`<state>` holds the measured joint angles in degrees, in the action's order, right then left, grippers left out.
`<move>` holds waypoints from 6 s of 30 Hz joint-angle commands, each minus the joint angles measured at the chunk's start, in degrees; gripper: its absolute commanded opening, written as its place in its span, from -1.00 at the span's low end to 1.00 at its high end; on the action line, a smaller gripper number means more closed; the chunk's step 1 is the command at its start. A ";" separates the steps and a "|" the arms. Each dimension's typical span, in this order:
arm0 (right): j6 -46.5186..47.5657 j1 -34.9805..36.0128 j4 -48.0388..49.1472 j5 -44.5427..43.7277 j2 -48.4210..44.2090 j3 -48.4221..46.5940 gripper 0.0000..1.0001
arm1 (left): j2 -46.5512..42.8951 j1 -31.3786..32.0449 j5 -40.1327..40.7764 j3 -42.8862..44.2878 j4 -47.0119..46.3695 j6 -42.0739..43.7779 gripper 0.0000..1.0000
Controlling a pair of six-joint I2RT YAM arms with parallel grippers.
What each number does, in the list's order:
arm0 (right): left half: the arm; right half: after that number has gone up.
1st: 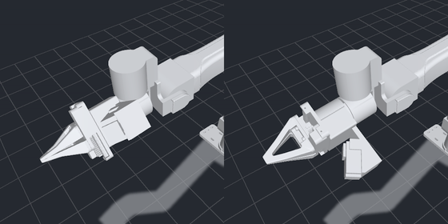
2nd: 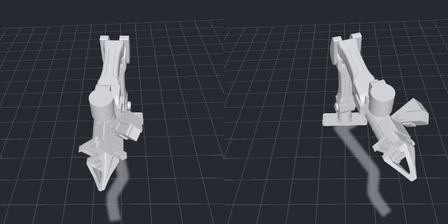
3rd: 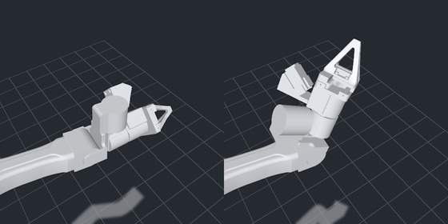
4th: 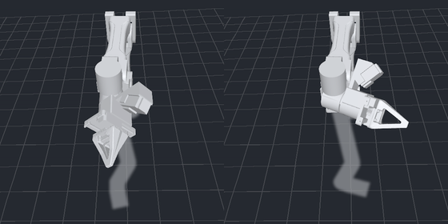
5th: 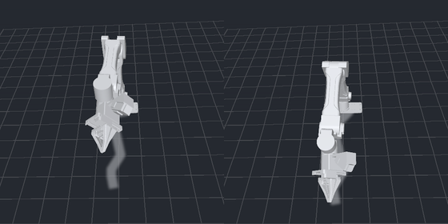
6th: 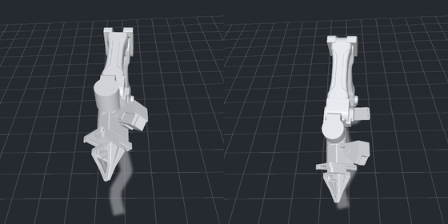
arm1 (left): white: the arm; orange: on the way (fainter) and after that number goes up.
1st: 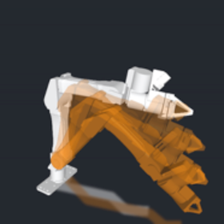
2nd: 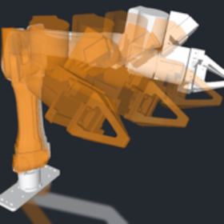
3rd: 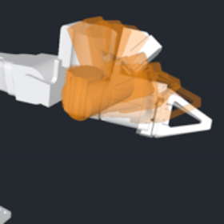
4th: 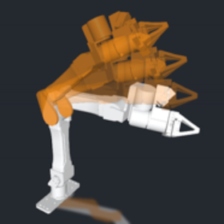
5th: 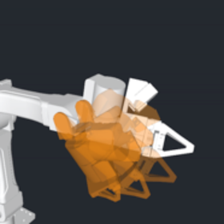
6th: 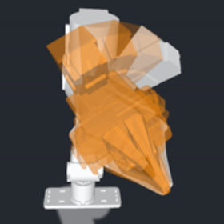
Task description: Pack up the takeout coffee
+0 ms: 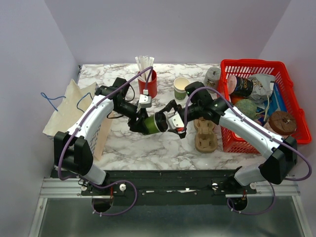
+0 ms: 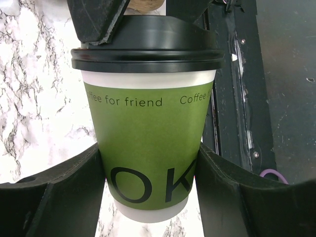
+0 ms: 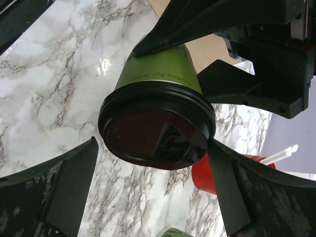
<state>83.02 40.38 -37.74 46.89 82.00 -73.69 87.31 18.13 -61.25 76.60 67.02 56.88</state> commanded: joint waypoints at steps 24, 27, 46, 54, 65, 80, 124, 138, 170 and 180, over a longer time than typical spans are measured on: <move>-4.27 0.75 -2.69 -1.36 3.87 -4.97 0.36 | 2.52 0.33 -4.75 3.74 -1.10 -0.26 0.51; -3.14 0.84 -6.11 -3.38 4.31 -6.90 0.31 | 0.25 0.33 -1.61 0.67 -10.39 -7.02 0.97; -2.34 -8.65 -43.18 -26.85 32.31 -44.55 0.10 | -14.09 -2.66 8.78 -15.68 -29.32 -18.74 0.97; -2.52 -9.71 -49.19 -36.17 40.26 -54.63 0.10 | -17.17 -2.66 9.84 -18.59 -30.11 -19.53 0.97; -0.67 -9.71 -49.63 -44.51 41.49 -52.96 0.11 | -17.44 -2.66 9.31 -20.26 -32.04 -20.50 0.97; -0.67 -9.79 -49.63 -44.17 43.16 -50.50 0.29 | -17.44 -2.75 9.13 -21.75 -33.45 -21.64 0.97; -6.11 -10.41 -37.42 -42.50 39.38 -48.40 1.00 | -14.80 -2.58 7.90 -19.21 -33.27 -23.04 0.97; -23.14 -11.91 -15.81 -35.38 30.00 -41.38 1.00 | -16.29 -2.22 9.31 -18.24 -30.73 -23.22 0.97; -102.89 -13.57 -13.42 -53.39 5.01 2.59 0.27 | -17.96 -1.69 11.95 -22.63 -34.15 -28.32 0.97; -102.98 -15.59 -14.91 -59.90 3.09 6.62 0.28 | -20.95 -1.87 13.44 -24.74 -34.24 -27.70 0.97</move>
<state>-18.61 26.41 -50.30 -8.43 87.42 -69.25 68.34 16.25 -49.21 53.15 33.34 28.93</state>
